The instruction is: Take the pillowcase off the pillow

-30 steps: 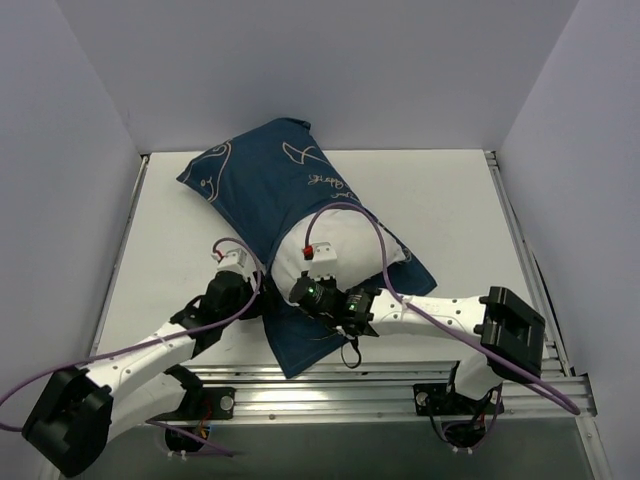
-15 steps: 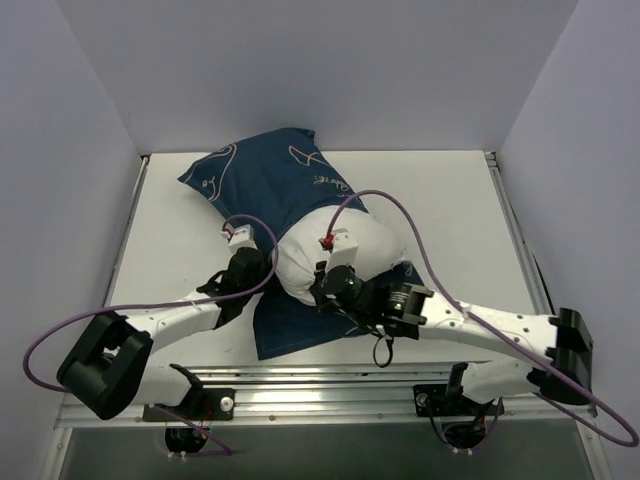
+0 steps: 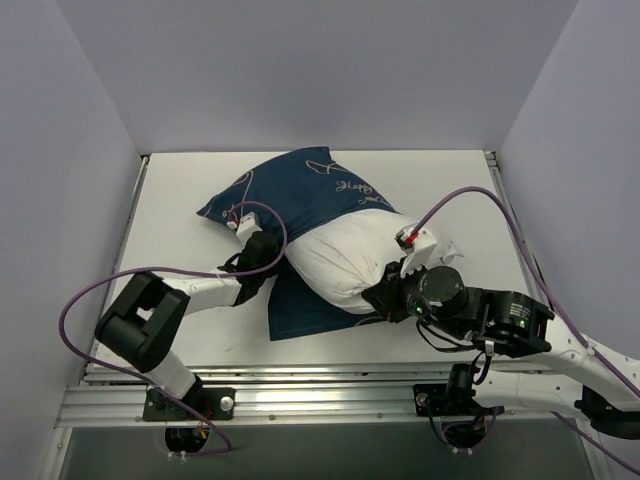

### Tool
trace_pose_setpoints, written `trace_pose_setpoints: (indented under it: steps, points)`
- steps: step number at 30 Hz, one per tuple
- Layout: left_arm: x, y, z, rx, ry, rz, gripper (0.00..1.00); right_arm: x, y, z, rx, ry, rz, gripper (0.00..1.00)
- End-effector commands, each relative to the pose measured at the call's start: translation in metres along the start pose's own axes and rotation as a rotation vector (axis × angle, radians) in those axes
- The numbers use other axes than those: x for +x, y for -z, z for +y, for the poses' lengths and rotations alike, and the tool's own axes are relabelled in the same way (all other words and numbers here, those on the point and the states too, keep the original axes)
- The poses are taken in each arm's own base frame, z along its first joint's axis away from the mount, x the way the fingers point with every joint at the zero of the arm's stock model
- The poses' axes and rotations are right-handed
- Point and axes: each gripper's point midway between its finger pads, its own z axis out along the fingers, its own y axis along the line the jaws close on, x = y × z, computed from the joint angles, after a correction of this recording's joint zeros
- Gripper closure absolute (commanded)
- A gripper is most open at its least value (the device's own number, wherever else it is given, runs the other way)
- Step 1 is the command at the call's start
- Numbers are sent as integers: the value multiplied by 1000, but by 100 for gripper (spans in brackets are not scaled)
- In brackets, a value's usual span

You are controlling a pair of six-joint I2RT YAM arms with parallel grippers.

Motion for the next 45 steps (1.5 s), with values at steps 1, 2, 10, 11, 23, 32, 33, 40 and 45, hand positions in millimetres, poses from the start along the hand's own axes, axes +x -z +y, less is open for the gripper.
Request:
trace_pose_setpoints:
  steps: [1, 2, 10, 11, 23, 32, 33, 40, 45]
  points:
    - [-22, -18, 18, -65, 24, -79, 95, -13, 14, 26, -141, -29, -31, 100]
    - [-23, -18, 15, -46, 22, -80, 93, -7, 10, 27, -142, -20, -9, 100]
    - [-30, 16, -2, 73, -7, -43, 38, 5, -15, 29, -102, 51, 61, 33]
    - [-36, 29, -11, 112, 4, -49, 27, -3, -13, 29, -92, 48, 34, 29]
    - [-43, 113, -22, 183, -26, -19, 11, -46, -26, -115, 557, 13, -86, 6]
    - [-23, 56, -86, 285, -116, 157, 11, 61, -112, -144, 318, -219, 195, 15]
    - [-28, 49, -91, 282, -133, 154, 11, 63, -124, -126, 231, -221, 180, 16]
    - [-88, 45, -127, 319, -132, 69, 3, 76, -159, -36, -21, -199, 200, 17]
    - [-123, 99, -118, 288, -242, -49, 6, 41, -154, -43, 45, -162, 89, 17]
